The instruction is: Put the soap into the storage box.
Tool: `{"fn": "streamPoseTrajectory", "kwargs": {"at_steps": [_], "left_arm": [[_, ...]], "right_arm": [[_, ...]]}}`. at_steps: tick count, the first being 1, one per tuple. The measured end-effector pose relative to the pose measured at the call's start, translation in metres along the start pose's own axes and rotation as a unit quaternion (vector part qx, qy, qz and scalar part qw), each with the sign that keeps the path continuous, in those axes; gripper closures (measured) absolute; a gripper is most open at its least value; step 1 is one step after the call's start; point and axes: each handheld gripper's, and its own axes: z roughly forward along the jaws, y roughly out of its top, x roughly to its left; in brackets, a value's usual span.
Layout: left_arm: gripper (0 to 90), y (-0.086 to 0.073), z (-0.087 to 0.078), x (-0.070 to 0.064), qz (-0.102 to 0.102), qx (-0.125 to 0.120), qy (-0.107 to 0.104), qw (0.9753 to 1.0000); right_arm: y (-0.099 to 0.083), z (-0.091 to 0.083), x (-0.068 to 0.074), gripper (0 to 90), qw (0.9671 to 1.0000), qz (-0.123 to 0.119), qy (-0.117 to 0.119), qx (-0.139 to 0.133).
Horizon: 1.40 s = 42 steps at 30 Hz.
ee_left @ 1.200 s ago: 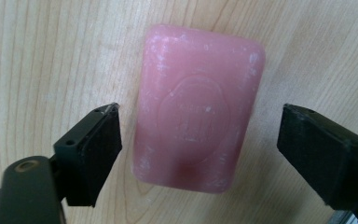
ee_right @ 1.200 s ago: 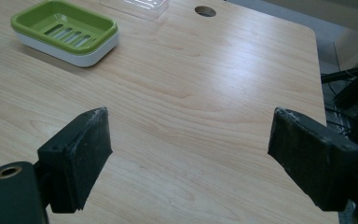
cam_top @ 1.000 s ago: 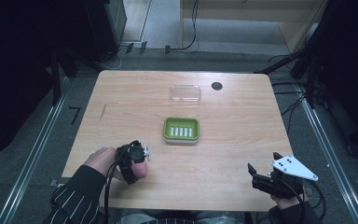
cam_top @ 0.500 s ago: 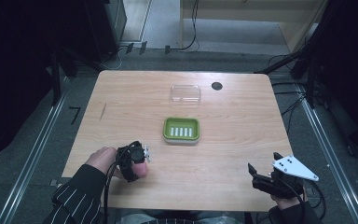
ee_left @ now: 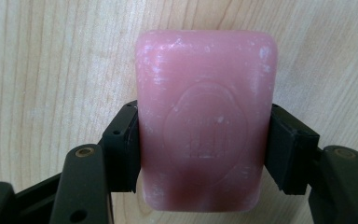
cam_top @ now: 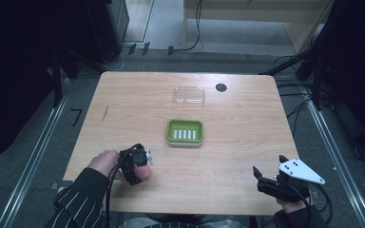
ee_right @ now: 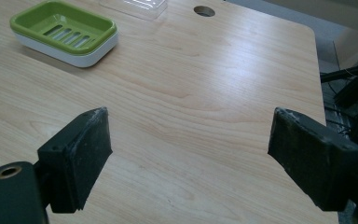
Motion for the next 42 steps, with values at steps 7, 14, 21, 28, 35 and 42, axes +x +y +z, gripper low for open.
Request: {"fn": "streamPoseTrajectory", "kwargs": {"at_steps": [7, 14, 21, 28, 35, 42], "left_arm": [[38.8, -0.001, 0.0, 0.0, 0.005, 0.0, 0.003, 1.0], [39.0, -0.003, 0.0, -0.001, 0.003, -0.016, -0.003, 0.9999], [39.0, -0.003, 0.0, -0.001, 0.007, -0.021, -0.007, 0.9997], [39.0, -0.002, -0.005, 0.001, 0.01, -0.021, 0.0, 0.9997], [38.9, 0.0, -0.013, 0.001, 0.01, -0.042, -0.001, 0.9991], [38.9, 0.0, -0.018, 0.005, 0.009, -0.048, 0.004, 0.9988]], "right_arm": [[0.0, 0.0, 0.0, 13.5, 1.0, 0.0, 0.0, -0.001], [0.0, 0.0, 0.0, 13.4, 1.0, 0.0, 0.0, 0.0], [0.0, 0.0, 0.0, 13.5, 1.0, 0.001, 0.0, 0.0], [0.0, 0.0, 0.0, 13.4, 1.0, 0.001, -0.001, 0.001], [0.0, 0.0, 0.0, 13.5, 1.0, 0.001, 0.0, 0.002], [0.0, 0.0, 0.0, 13.5, 1.0, 0.001, 0.0, 0.003]]}}
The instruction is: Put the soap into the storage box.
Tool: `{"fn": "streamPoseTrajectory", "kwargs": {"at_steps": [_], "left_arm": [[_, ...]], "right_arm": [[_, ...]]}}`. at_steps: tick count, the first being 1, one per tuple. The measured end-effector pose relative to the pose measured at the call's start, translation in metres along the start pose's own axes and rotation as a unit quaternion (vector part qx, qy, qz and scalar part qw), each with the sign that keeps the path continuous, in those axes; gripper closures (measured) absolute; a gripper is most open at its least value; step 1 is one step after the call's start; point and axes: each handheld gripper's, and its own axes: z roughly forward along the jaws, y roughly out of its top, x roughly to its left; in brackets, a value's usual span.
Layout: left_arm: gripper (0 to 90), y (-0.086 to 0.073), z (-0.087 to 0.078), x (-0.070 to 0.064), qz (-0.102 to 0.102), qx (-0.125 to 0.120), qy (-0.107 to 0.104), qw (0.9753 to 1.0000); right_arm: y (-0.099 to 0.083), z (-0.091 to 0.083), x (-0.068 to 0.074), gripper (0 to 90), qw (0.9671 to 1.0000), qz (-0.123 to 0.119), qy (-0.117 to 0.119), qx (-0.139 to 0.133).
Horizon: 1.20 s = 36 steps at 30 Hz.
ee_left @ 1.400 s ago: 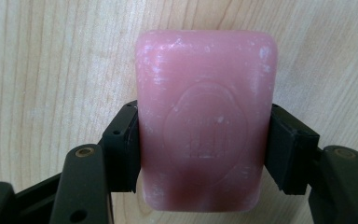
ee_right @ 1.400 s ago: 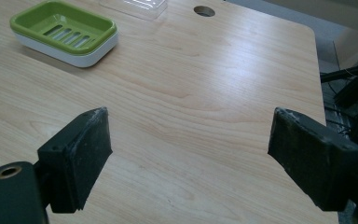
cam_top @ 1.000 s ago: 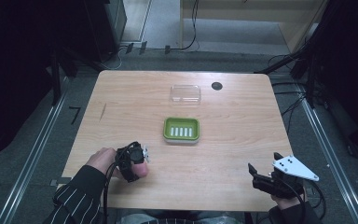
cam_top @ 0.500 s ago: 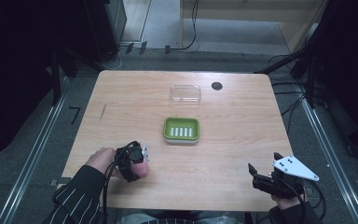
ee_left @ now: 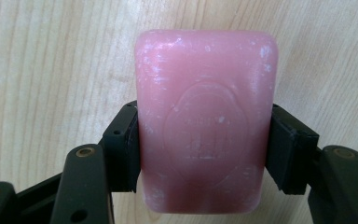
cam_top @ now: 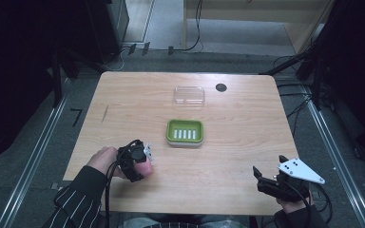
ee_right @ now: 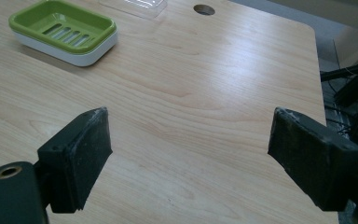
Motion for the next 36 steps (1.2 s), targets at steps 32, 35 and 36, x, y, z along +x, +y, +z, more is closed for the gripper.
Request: {"fn": "streamPoseTrajectory", "kwargs": {"at_steps": [32, 35, 36], "left_arm": [[38.9, 0.027, -0.015, 0.02, 0.022, -0.02, 0.008, 0.9995], [38.9, 0.029, -0.015, 0.023, 0.024, -0.021, 0.011, 0.9995], [38.9, 0.03, -0.016, 0.023, 0.027, -0.019, 0.013, 0.9994]], "right_arm": [[0.0, 0.0, 0.0, 13.5, 1.0, -0.002, -0.001, 0.0], [0.0, 0.0, 0.0, 13.4, 1.0, -0.002, 0.0, 0.0], [0.0, 0.0, 0.0, 13.5, 1.0, -0.002, 0.0, 0.0]]}}
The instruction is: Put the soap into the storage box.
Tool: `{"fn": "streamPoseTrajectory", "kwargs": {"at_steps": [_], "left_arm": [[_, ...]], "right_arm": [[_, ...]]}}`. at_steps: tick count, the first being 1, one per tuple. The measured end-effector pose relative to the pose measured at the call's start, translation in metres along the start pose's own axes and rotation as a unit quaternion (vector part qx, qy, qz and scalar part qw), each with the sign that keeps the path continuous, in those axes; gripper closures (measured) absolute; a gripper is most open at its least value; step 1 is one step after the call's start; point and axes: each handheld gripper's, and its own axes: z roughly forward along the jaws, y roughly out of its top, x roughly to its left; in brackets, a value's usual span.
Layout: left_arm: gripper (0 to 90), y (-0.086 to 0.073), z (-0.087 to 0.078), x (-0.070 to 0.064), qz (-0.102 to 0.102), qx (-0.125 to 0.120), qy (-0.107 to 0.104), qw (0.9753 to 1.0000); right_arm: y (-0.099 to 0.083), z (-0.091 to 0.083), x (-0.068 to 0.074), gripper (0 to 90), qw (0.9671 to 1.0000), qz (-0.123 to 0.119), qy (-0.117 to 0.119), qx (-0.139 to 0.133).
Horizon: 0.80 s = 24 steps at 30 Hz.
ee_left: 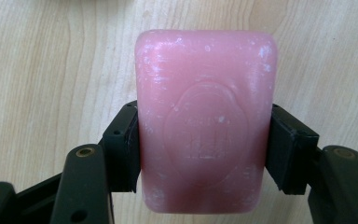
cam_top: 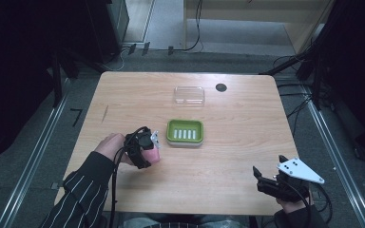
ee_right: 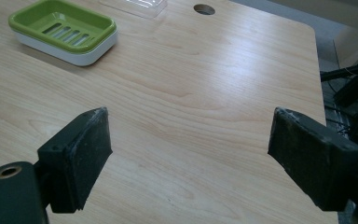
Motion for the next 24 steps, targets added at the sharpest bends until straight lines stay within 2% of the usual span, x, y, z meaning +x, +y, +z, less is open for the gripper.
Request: {"fn": "streamPoseTrajectory", "kwargs": {"at_steps": [22, 24], "left_arm": [[38.9, 0.017, -0.009, 0.021, 0.004, -0.024, 0.006, 0.9997], [38.9, 0.018, -0.009, 0.023, 0.006, -0.02, 0.007, 0.9998]], "right_arm": [[0.0, 0.0, 0.0, 13.5, 1.0, -0.001, -0.001, 0.0], [0.0, 0.0, 0.0, 13.5, 1.0, 0.0, -0.001, 0.0]]}}
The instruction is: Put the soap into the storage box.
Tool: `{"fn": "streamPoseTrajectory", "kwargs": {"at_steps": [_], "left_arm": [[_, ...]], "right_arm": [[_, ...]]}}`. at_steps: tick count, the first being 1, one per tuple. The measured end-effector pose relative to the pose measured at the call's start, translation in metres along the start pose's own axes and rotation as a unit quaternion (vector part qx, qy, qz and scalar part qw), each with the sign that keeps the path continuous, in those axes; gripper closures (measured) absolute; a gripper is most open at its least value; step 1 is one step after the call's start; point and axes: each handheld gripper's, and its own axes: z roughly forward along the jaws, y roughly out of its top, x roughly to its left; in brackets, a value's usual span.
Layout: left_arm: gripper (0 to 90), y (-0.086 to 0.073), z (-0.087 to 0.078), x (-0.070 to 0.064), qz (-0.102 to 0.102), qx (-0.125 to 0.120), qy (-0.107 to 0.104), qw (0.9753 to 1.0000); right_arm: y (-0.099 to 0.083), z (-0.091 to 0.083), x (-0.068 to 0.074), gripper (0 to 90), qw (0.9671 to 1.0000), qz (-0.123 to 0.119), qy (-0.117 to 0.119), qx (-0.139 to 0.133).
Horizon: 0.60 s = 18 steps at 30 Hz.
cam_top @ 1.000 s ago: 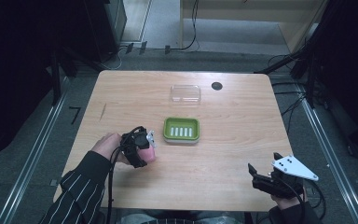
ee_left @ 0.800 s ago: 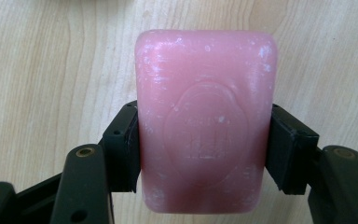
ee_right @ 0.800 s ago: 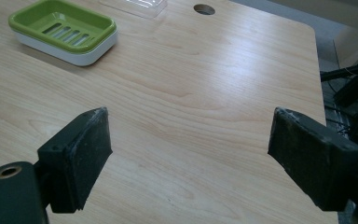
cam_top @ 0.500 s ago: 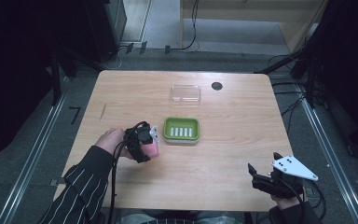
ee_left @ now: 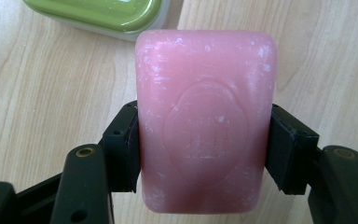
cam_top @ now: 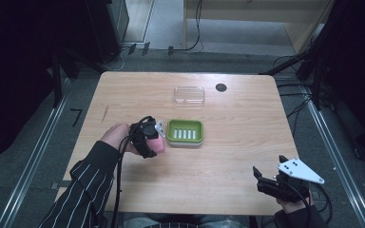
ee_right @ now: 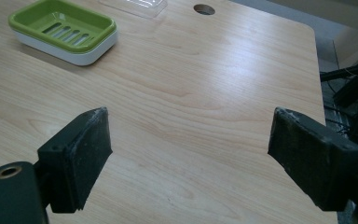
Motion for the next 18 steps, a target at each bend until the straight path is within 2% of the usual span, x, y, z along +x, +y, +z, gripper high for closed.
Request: {"fn": "streamPoseTrajectory", "kwargs": {"at_steps": [4, 18], "left_arm": [[38.9, 0.002, 0.0, 0.002, -0.001, -0.001, 0.0, 1.0], [38.9, 0.02, -0.003, 0.009, 0.017, -0.009, 0.006, 0.9998]], "right_arm": [[0.0, 0.0, 0.0, 13.5, 1.0, 0.0, 0.0, 0.0], [0.0, 0.0, 0.0, 13.5, 1.0, -0.001, 0.0, 0.0]]}}
